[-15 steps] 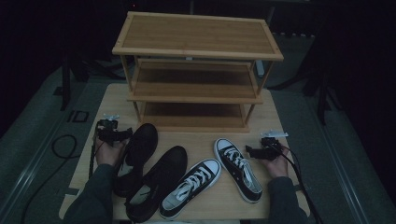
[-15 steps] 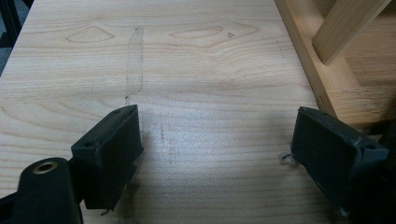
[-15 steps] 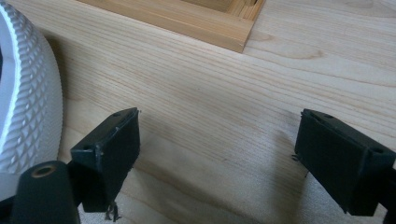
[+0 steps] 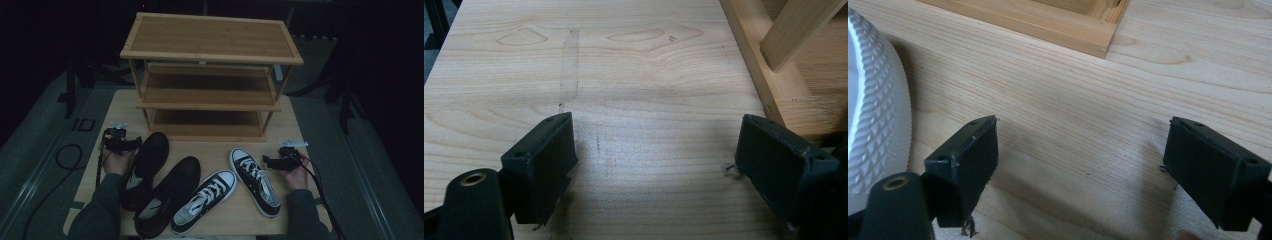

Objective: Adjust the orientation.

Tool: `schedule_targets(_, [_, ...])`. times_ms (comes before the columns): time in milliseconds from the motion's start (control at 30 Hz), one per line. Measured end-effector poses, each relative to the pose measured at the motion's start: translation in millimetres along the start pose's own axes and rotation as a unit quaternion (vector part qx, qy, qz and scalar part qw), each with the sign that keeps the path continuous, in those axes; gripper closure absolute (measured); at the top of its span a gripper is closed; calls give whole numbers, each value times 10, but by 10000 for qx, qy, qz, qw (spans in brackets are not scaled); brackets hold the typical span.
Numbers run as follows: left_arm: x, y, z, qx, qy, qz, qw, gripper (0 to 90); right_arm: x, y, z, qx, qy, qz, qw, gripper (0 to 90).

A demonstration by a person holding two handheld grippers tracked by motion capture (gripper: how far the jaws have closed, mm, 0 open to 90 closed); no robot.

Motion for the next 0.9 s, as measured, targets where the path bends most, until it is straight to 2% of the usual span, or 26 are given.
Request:
schedule_targets(167, [33, 32, -5, -28, -53, 126, 9999, 253, 17, -8, -8, -145, -133, -98, 9998, 228])
schedule_targets(233, [48, 54, -16, -116, -148, 204, 9996, 328, 18, -9, -7, -150, -130, -96, 9998, 213])
schedule_targets(433, [84, 66, -11, -188, -226, 319, 9991, 439, 11, -6, 1, -66, -69, -46, 9999, 182])
schedule_targets(500, [122, 76, 5, -132, -347, 343, 9987, 450, 11, -6, 2, -65, -70, -45, 9999, 181])
schedule_targets(600, [161, 96, 17, -132, -409, 342, 9985, 459, 11, -6, 0, -60, -63, -45, 10000, 181])
schedule_targets(633, [210, 121, 32, -174, -509, 337, 9980, 460, 11, -5, -2, -43, -52, -43, 10000, 180])
schedule_targets(667, [210, 121, 32, -174, -509, 337, 9980, 465, 11, -5, -2, -43, -52, -43, 10000, 180])
schedule_targets(700, [262, 146, 46, -269, -615, 352, 9971, 467, 10, -5, -4, -33, -45, -44, 10000, 182])
schedule_targets(767, [283, 154, 48, -302, -620, 349, 9970, 467, 10, -4, -4, -26, -35, -42, 10000, 183])
schedule_targets(900, [428, 204, 80, -372, -719, 263, 9964, 468, 10, -3, -5, -27, -30, -40, 10000, 183])
Point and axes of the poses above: each handheld gripper's, and its own axes: x roughly backward along the jaws, y roughly out of its top, z roughly to its left, the point moved 1 cm from there along -x, roughly forward along the jaws, and after that the axes turned 7 degrees about -x, right-handed, at the moved point
